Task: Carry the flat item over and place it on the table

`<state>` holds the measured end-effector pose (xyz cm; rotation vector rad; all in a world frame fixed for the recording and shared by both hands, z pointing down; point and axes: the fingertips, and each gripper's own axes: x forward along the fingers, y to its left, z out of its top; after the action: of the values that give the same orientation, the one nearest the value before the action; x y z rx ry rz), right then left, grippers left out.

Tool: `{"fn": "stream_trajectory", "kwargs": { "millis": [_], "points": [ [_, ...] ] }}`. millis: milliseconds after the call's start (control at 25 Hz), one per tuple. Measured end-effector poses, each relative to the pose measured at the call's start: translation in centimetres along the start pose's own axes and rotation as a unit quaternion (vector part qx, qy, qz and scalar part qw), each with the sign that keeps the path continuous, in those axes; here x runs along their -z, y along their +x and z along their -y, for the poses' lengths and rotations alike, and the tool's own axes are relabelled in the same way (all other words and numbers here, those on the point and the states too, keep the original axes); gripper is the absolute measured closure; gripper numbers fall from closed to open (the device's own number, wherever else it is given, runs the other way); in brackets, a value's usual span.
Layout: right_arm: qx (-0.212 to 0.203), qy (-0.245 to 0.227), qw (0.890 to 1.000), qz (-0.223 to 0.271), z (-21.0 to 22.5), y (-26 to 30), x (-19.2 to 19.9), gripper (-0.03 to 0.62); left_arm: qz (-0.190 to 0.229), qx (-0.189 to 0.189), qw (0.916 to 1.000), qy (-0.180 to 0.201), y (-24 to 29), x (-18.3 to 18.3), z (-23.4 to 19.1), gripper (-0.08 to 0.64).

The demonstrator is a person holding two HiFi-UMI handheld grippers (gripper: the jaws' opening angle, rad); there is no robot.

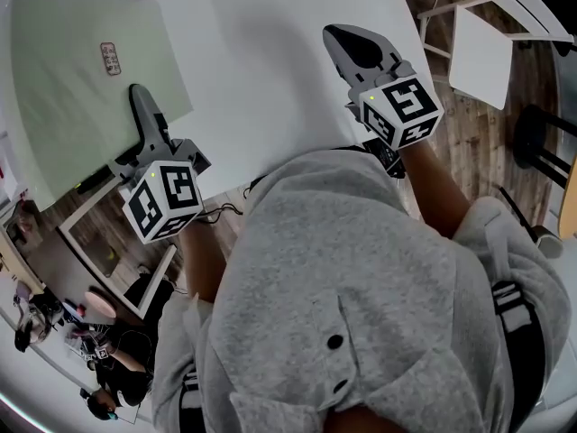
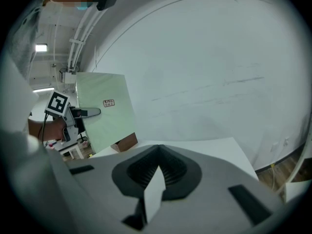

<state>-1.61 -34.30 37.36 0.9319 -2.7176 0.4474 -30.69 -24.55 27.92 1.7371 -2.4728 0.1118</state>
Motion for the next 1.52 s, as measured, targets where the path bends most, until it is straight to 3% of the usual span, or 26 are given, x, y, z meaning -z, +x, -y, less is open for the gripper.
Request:
{"fn": "stream_trajectory", "kwargs": {
  "millis": [600, 1040, 1520],
  "points": [
    [0.04, -0.011, 0.999, -0.033, -1.4, 2.3, 1.6, 0.566, 0.01, 0.013, 0.9998, -0.009, 4.5, 1.4, -4.5, 0.284],
    [0.042, -0.011, 0.997, -0.06, -3.8, 5.8, 2.2, 0.566, -0.007, 0.005, 0.9998, -0.02, 7.7, 3.4, -8.5, 0.284],
    [0.039, -0.017, 0.994, -0.096, -4.6, 7.2, 4.1, 0.566, -0.03, 0.004, 0.9992, -0.026, 10.4, 7.1, -9.7, 0.284]
  ]
}}
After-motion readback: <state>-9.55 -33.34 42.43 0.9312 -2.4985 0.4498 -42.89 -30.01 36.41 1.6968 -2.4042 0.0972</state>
